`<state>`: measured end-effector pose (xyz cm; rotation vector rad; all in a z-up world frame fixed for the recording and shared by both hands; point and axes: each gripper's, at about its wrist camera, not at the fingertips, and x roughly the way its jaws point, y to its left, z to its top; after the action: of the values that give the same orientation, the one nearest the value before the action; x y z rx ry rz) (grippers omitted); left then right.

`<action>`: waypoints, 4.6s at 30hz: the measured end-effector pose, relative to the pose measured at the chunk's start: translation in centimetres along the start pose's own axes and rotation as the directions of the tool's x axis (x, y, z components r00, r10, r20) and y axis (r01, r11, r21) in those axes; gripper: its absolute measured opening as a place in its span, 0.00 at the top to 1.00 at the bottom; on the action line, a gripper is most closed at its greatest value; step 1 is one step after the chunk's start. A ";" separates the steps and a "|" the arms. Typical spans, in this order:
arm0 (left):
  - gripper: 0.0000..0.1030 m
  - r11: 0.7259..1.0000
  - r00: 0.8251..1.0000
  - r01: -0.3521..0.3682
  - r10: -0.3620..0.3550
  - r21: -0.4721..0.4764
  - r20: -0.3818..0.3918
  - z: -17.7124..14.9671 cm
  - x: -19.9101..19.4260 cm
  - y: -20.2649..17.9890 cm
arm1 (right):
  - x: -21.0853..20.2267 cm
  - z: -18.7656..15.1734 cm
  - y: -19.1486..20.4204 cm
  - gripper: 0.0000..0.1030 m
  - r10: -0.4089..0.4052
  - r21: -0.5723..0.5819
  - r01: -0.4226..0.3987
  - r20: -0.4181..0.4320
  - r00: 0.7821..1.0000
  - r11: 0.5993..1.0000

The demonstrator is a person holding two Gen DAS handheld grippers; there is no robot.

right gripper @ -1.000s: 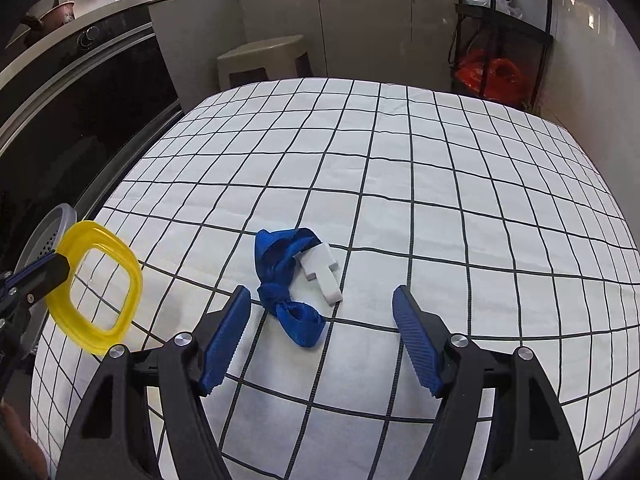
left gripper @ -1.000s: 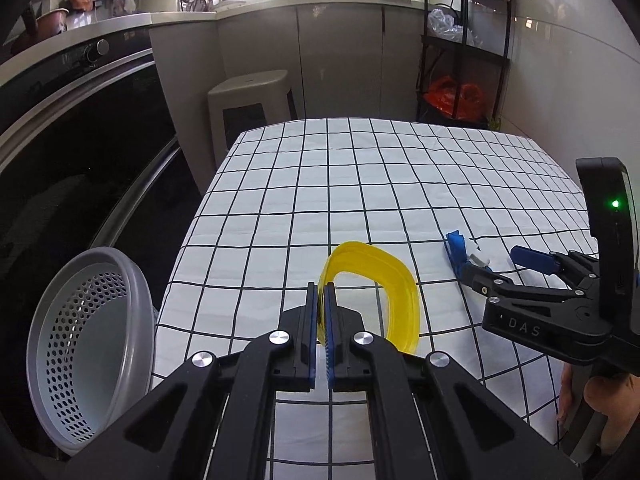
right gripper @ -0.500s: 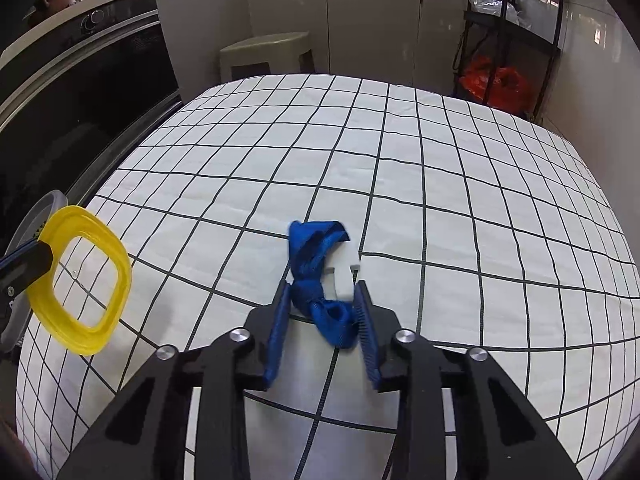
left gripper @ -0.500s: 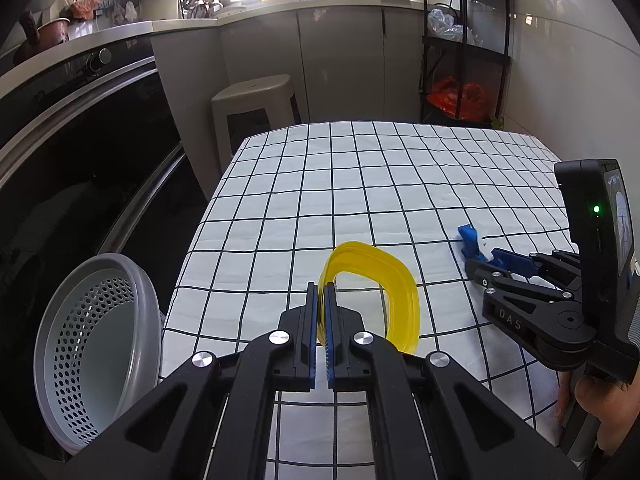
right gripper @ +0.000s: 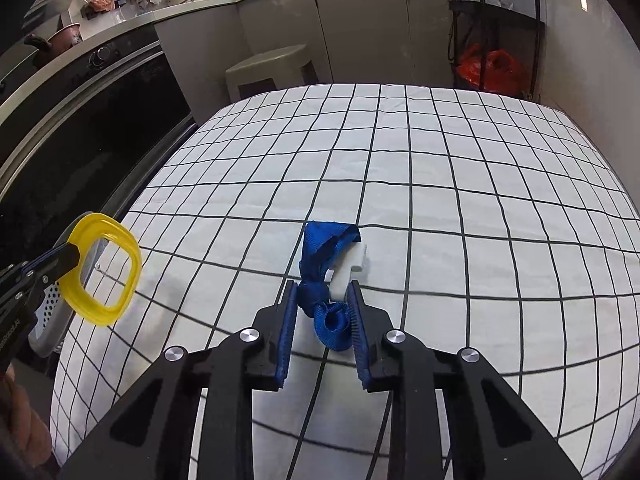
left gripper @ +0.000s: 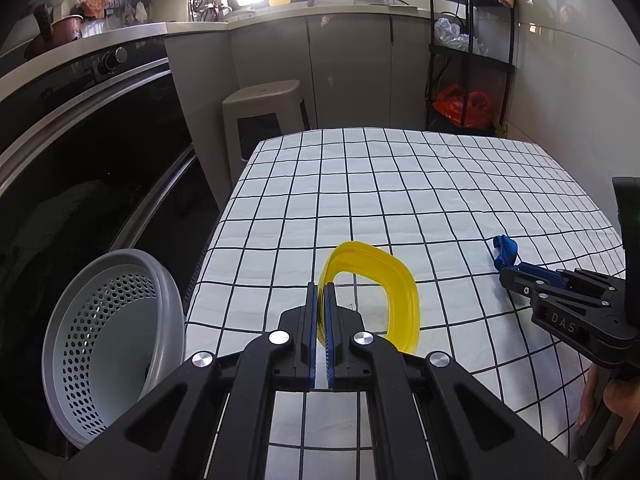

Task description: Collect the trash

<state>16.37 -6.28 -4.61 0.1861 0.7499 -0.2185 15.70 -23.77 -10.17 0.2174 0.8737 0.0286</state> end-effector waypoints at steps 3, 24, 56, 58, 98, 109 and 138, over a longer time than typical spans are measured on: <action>0.96 1.000 1.000 -0.006 0.006 -0.002 0.025 -0.5 -1.4 0.7 | -1.8 -0.8 0.8 0.76 0.003 -0.021 -0.003 0.018 1.000 1.000; 0.96 0.977 0.982 -0.163 0.174 -0.136 0.071 -3.7 -9.0 13.2 | -4.6 -3.8 12.7 0.76 0.184 -0.052 -0.182 0.037 0.982 0.982; 0.96 0.911 0.961 -0.276 0.271 -0.307 -0.060 -5.8 -5.9 26.4 | 2.3 0.6 30.2 0.76 0.305 -0.263 -0.314 -0.077 0.949 0.912; 0.96 0.910 0.960 -0.280 0.271 -0.304 -0.072 -5.9 -5.5 26.5 | 2.8 0.8 30.8 0.76 0.310 -0.268 -0.321 -0.084 0.947 0.908; 0.29 0.883 0.960 -0.271 0.275 -0.383 -0.044 -6.6 -7.6 27.1 | 2.3 -0.6 30.6 0.40 0.274 -0.237 -0.282 -0.065 0.959 0.930; 0.13 0.883 0.956 -0.268 0.292 -0.385 0.003 -6.8 -9.5 26.1 | 0.9 -1.7 29.8 0.32 0.254 -0.229 -0.254 -0.030 0.967 0.940; 0.06 0.891 0.953 -0.280 0.304 -0.356 0.011 -7.0 -10.0 25.3 | -1.5 -2.4 28.9 0.30 0.217 -0.201 -0.207 0.029 0.976 0.957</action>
<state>11.35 21.05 -0.43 -0.0504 0.6729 0.1981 14.77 4.76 -4.71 0.1253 0.7878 0.3079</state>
